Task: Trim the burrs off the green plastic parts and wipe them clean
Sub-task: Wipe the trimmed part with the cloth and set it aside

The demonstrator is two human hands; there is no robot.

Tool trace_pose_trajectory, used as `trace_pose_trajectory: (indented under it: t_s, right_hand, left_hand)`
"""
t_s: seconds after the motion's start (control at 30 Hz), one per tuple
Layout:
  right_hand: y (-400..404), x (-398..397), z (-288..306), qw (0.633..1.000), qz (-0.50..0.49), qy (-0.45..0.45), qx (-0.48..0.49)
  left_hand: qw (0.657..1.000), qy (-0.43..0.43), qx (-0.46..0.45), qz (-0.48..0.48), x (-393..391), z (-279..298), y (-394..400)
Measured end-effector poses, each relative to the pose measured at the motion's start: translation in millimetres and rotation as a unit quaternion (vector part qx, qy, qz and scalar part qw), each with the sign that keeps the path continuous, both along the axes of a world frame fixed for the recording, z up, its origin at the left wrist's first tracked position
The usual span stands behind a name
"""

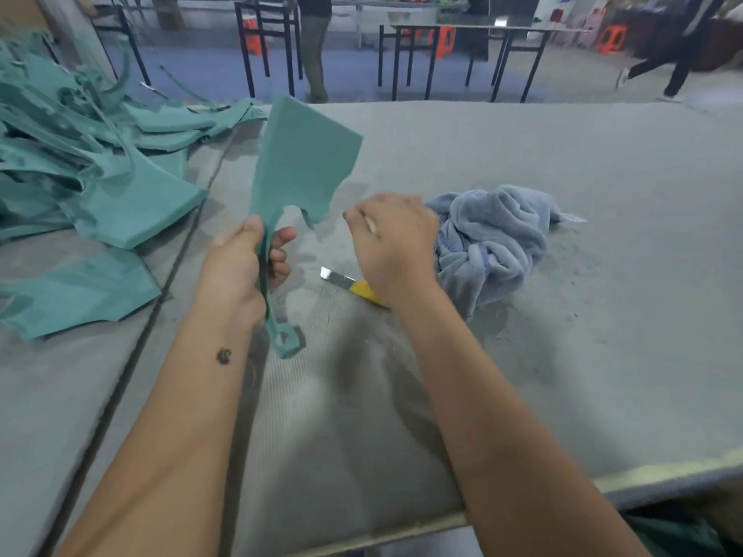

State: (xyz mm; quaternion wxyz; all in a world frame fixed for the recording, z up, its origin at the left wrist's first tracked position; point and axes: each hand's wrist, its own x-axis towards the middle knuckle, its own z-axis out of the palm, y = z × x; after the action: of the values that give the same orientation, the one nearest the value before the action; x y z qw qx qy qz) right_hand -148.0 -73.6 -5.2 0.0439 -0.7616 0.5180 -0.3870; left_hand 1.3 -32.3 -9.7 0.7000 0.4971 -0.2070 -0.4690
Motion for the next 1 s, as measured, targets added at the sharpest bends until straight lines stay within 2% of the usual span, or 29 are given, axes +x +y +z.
trace_pose_trajectory:
  t_s: [0.07, 0.2, 0.27, 0.33, 0.4, 0.5, 0.57, 0.63, 0.7, 0.77, 0.87, 1.0]
  right_hand:
    - [-6, -12, 17, 0.999, -0.042, -0.013, -0.006]
    - [-15, -59, 38, 0.980, -0.170, -0.098, 0.011]
    - [-21, -84, 38, 0.965, -0.239, -0.080, 0.072]
    - [-25, -105, 32, 0.954, -0.256, -0.014, 0.154]
    - [-26, -118, 29, 0.948, -0.251, 0.053, 0.190]
    - [-27, -124, 34, 0.965, -0.220, 0.082, 0.116]
    - [-29, -120, 39, 0.980, -0.194, 0.025, 0.032]
    - [-30, -109, 44, 0.985, -0.159, -0.060, -0.008]
    - [-29, -93, 46, 0.984, -0.108, -0.145, -0.005]
    - [-27, -75, 42, 0.981, -0.066, -0.185, -0.003]
    - [-26, -54, 20, 0.965, -0.034, -0.252, 0.064]
    - [-28, -40, -6, 0.958, 0.001, -0.238, 0.162]
  left_hand:
    - [1.000, 0.007, 0.007, -0.020, -4, -4, 1]
    - [0.999, 0.008, 0.013, -0.032, -6, -7, 3]
    - [0.999, 0.013, 0.018, -0.046, -6, -8, 4]
    - [0.998, 0.011, 0.025, -0.059, -7, -9, 4]
    - [0.997, 0.001, 0.031, -0.069, -8, -10, 5]
    - [0.996, -0.014, 0.041, -0.080, -9, -11, 6]
    - [0.995, -0.030, 0.046, -0.085, -10, -11, 7]
    - [0.994, -0.037, 0.042, -0.091, -11, -11, 7]
    - [0.994, -0.037, 0.029, -0.103, -11, -10, 7]
    - [0.991, -0.045, 0.019, -0.121, -10, -11, 8]
    - [0.989, -0.062, 0.018, -0.135, -10, -13, 8]
    - [0.991, -0.073, 0.037, -0.105, -9, -15, 4]
